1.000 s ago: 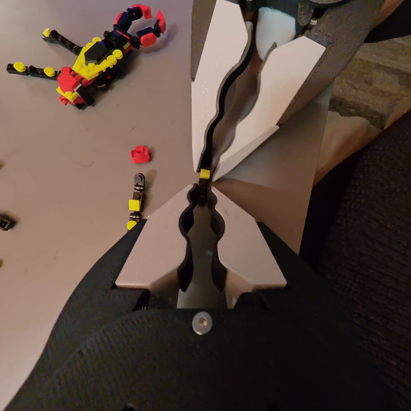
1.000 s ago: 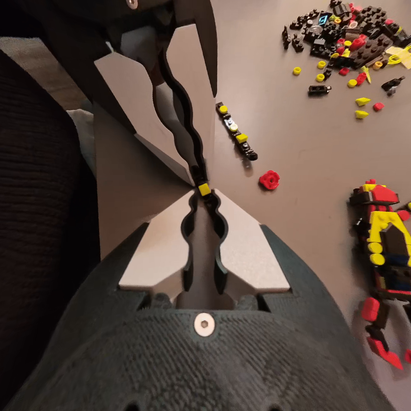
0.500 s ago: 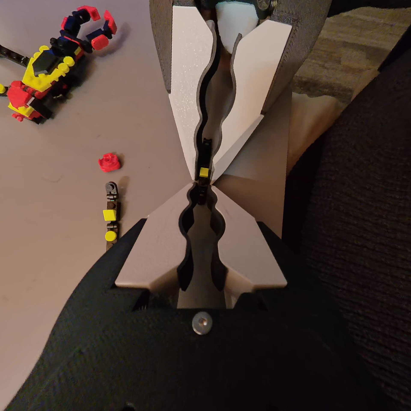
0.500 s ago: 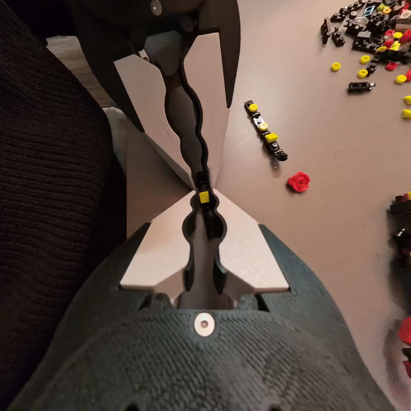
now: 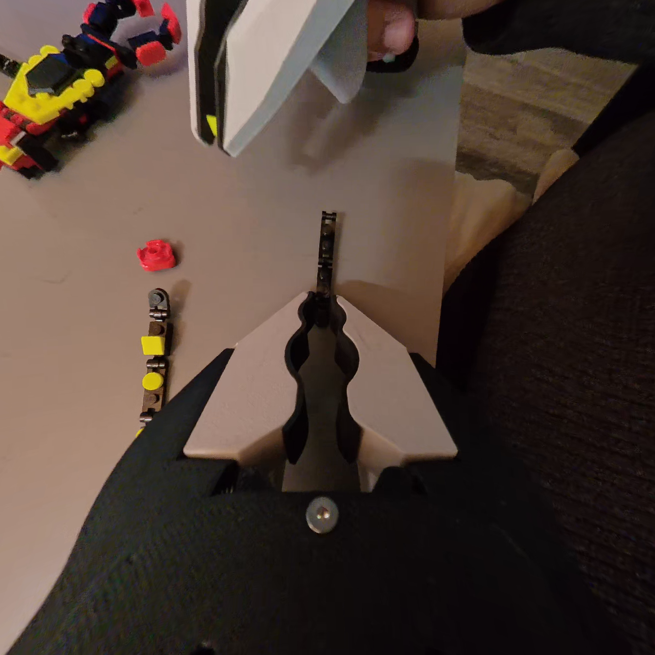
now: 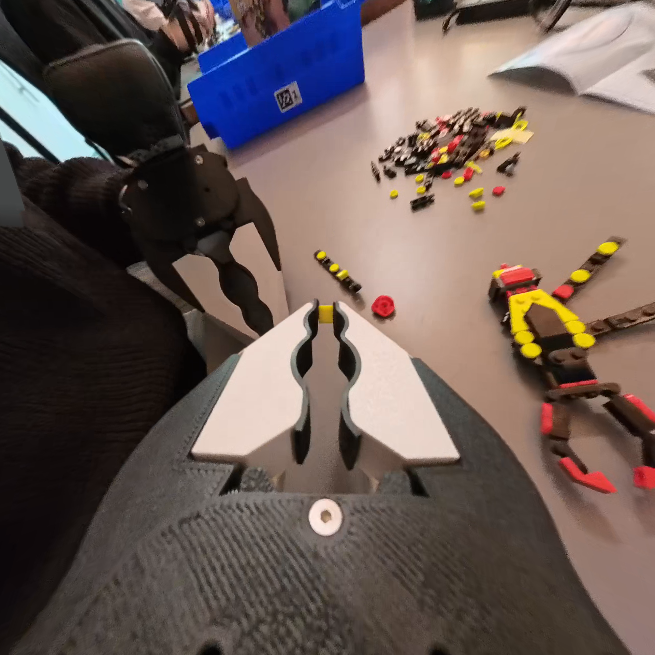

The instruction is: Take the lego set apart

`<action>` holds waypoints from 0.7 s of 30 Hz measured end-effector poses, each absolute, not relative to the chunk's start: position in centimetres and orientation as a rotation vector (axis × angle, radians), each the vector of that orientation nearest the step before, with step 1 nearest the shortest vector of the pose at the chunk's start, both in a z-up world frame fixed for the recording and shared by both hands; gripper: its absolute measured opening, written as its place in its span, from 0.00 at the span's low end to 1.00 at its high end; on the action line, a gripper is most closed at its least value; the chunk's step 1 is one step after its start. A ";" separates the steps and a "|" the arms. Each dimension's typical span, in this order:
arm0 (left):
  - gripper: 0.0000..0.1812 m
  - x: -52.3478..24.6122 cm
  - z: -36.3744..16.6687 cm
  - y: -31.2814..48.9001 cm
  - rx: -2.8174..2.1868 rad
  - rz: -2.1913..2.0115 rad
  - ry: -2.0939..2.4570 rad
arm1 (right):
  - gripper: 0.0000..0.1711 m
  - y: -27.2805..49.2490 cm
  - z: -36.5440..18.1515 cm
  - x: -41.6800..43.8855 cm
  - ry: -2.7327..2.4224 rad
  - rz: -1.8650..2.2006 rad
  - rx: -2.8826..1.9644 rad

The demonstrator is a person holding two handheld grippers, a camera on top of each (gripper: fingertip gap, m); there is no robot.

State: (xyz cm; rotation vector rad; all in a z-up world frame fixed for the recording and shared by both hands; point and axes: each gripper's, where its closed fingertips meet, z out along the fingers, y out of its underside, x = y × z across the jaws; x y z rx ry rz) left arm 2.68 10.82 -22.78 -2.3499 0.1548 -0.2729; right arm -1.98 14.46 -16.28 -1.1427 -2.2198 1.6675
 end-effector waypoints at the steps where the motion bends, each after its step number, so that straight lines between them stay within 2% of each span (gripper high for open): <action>1: 0.04 2.4 -22.8 10.9 -2.349 -0.271 0.138 | 0.04 14.6 -16.2 -2.4 -2.206 1.644 -1.125; 6: 0.04 1.8 -22.1 11.3 -2.315 -0.318 0.044 | 0.04 14.8 -17.4 -5.7 -2.253 1.331 -1.022; 11: 0.03 1.2 -22.1 11.1 -2.323 -0.277 0.038 | 0.04 13.0 -18.1 -13.1 -2.329 1.104 -0.936; 17: 0.03 0.5 -22.6 10.8 -2.342 -0.217 0.026 | 0.05 10.5 -22.1 -18.7 -2.466 1.010 -1.104; 19: 0.03 0.3 -22.6 10.8 -2.342 -0.218 0.014 | 0.12 10.3 -21.9 -19.1 -2.454 1.035 -1.125; 21: 0.03 0.2 -22.4 10.9 -2.334 -0.223 0.004 | 0.12 11.1 -20.6 -18.9 -2.417 1.046 -1.124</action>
